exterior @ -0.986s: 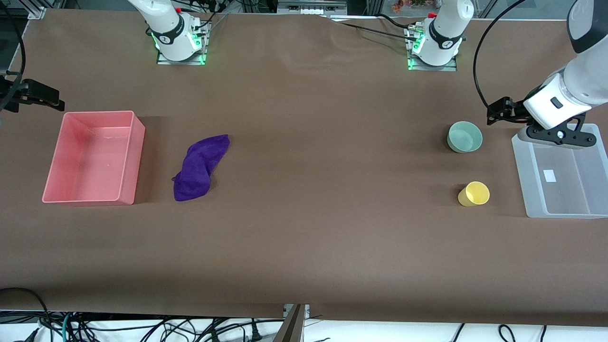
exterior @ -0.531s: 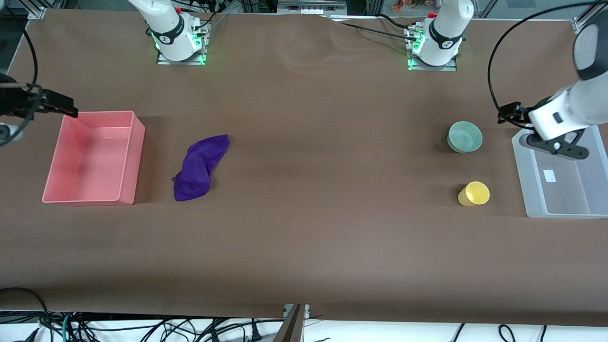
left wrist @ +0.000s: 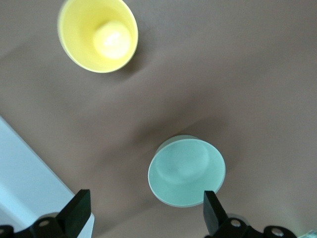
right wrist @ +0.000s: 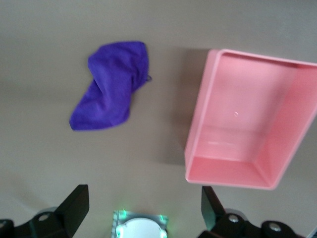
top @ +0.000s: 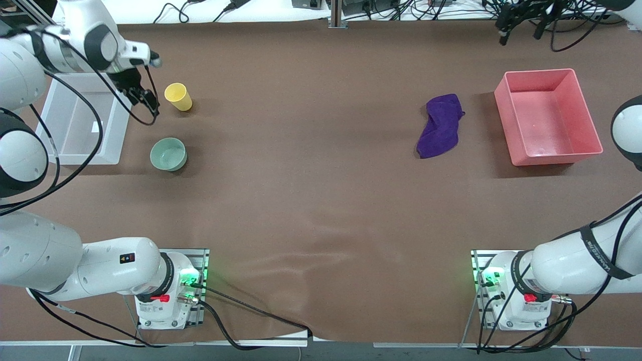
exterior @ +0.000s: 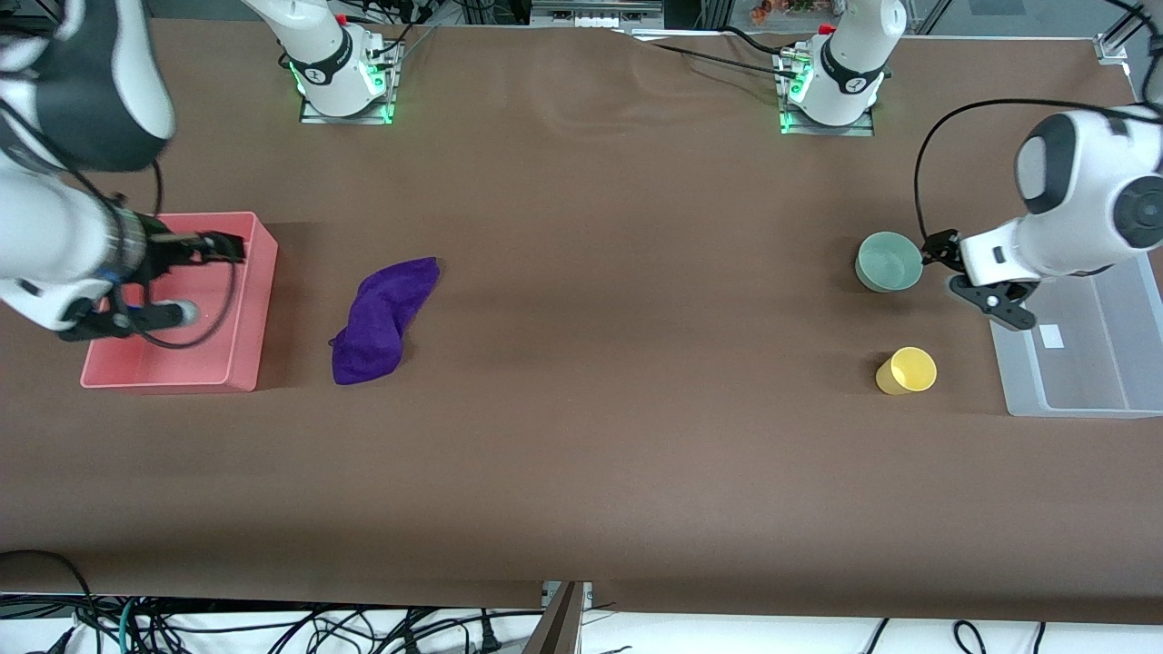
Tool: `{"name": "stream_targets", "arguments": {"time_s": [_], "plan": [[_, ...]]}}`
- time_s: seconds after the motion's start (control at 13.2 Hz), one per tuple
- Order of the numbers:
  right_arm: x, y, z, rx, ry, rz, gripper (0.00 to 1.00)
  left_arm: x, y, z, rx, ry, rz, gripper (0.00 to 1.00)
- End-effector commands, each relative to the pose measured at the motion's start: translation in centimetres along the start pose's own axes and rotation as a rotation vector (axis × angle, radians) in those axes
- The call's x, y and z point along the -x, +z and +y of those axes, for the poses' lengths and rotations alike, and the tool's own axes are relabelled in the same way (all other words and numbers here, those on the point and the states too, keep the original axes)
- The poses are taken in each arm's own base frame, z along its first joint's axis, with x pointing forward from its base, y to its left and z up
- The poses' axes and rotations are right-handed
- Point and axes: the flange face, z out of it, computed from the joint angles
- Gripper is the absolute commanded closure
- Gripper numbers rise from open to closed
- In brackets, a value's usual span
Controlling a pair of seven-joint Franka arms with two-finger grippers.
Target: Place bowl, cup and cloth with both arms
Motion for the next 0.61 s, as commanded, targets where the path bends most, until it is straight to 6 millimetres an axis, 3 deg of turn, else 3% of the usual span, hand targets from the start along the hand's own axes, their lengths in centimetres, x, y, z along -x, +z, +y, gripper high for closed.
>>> {"name": "stream_targets", "arguments": {"time_s": [0.0, 0.23, 0.3, 0.38, 0.53], "plan": [[-1.3, 5.2, -2.9, -0.011, 0.073, 0.017, 0.0, 0.8, 4.8, 0.8, -0.041, 0.105, 0.022, 0.0], [-3.1, 11.3, -5.4, -0.019, 0.121, 0.063, 0.0, 1.1, 10.6, -1.9, -0.032, 0.2, 0.052, 0.02], [-3.6, 13.6, -6.8, -0.022, 0.125, 0.07, 0.0, 1.6, 12.2, -2.7, -0.022, 0.242, 0.054, 0.1], [-3.9, 15.7, -8.0, -0.03, 0.154, 0.079, 0.0, 1.5, 13.4, -2.6, -0.009, 0.296, 0.047, 0.25], [-4.3, 19.3, -10.4, -0.047, 0.237, 0.107, 0.0, 1.8, 14.0, -2.8, 0.001, 0.33, 0.044, 0.69]]}}
